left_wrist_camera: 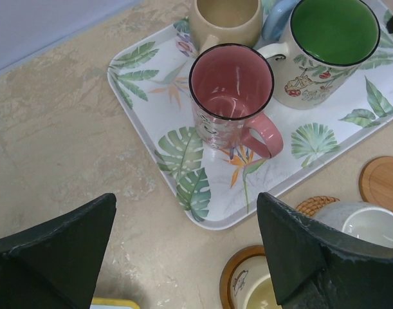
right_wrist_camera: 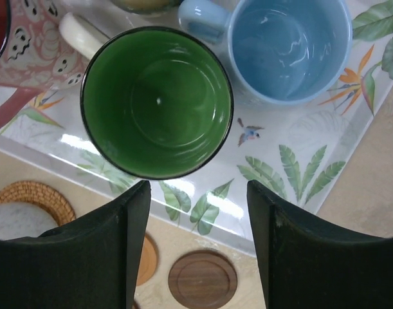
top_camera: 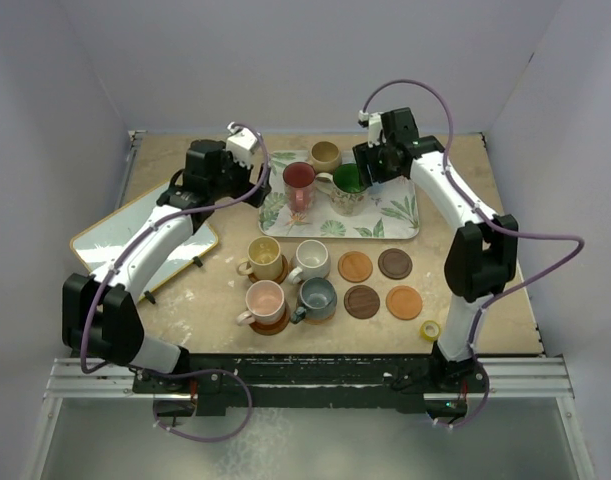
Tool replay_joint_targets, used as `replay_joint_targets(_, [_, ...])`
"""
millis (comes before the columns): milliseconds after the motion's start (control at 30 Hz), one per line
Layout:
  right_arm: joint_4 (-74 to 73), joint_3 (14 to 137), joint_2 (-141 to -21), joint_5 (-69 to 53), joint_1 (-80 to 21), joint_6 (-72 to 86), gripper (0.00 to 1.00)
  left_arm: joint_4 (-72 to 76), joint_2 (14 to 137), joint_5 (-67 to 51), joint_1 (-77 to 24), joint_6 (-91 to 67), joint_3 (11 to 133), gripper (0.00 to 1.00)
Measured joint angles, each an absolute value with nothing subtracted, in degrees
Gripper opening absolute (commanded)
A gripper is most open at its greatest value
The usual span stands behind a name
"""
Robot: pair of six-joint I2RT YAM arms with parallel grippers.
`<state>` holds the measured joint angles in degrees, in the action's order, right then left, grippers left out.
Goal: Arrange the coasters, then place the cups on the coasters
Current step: Pick up the cup from the tray.
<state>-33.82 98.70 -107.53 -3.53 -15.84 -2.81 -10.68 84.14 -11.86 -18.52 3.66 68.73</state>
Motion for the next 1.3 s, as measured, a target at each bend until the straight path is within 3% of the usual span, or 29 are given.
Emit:
replay_joint_targets(567, [-36.34, 111.18, -120.44, -3.57, -14.66, -1.3, 0.44, -8.8, 79.22, -12.67, -18.52, 6.66, 63.81, 0.86])
replay_joint_targets(1300, [-40.56, 116.14, -125.4, -4.03, -14.48, -0.97, 0.24, -7.84, 76.77, -12.64, -18.52, 8.25, 61.14, 0.86])
